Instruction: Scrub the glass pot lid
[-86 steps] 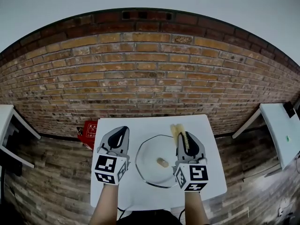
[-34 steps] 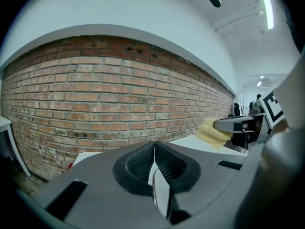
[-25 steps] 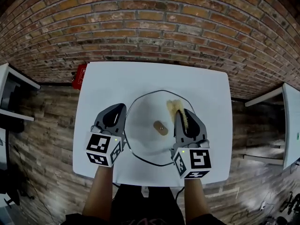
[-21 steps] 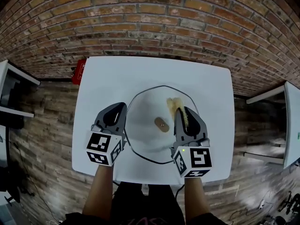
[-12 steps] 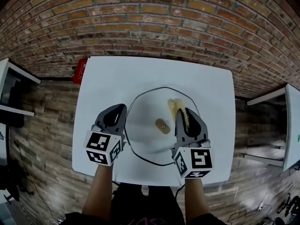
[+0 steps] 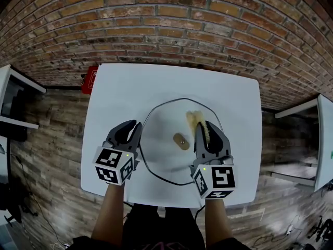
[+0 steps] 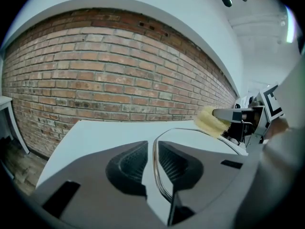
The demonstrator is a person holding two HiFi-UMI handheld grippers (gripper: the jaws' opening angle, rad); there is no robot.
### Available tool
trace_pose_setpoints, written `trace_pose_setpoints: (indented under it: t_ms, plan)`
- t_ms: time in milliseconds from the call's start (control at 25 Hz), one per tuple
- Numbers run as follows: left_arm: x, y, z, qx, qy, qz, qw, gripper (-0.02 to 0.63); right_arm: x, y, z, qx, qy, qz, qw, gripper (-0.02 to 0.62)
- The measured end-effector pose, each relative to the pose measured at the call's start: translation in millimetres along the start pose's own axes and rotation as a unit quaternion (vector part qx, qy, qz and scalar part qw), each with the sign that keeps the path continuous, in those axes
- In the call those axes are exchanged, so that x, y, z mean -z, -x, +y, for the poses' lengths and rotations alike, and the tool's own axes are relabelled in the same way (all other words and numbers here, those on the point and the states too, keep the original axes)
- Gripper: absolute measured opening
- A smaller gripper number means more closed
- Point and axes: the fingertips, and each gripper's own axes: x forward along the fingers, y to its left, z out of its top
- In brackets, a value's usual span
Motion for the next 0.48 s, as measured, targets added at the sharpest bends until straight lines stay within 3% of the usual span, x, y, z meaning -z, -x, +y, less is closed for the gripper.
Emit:
trace_pose_setpoints:
  t_ms: [80,240,360,480]
  plan:
    - [3,-1,-1,0.006,0.004,0.006,1.0,0.107,1,0,-1,0.001,-0.001,0.0,1.0,0.058]
    - [12,-3,-3,0.016,0.021,0.014,0.9995,0.112,4,0,-1,0.0,-0.001,0.003,1.0,0.058]
    - [22,-5,-4,0.026,0.042,0.031,0.9983,0.18,6,-1,1,-0.002,0.001,0.005,1.0,0.058]
    - [26,-6,-3,0.029,0.051,0.039,0.9975,0.192,6,-2,3,-0.003,0.001,0.007,1.0,0.058]
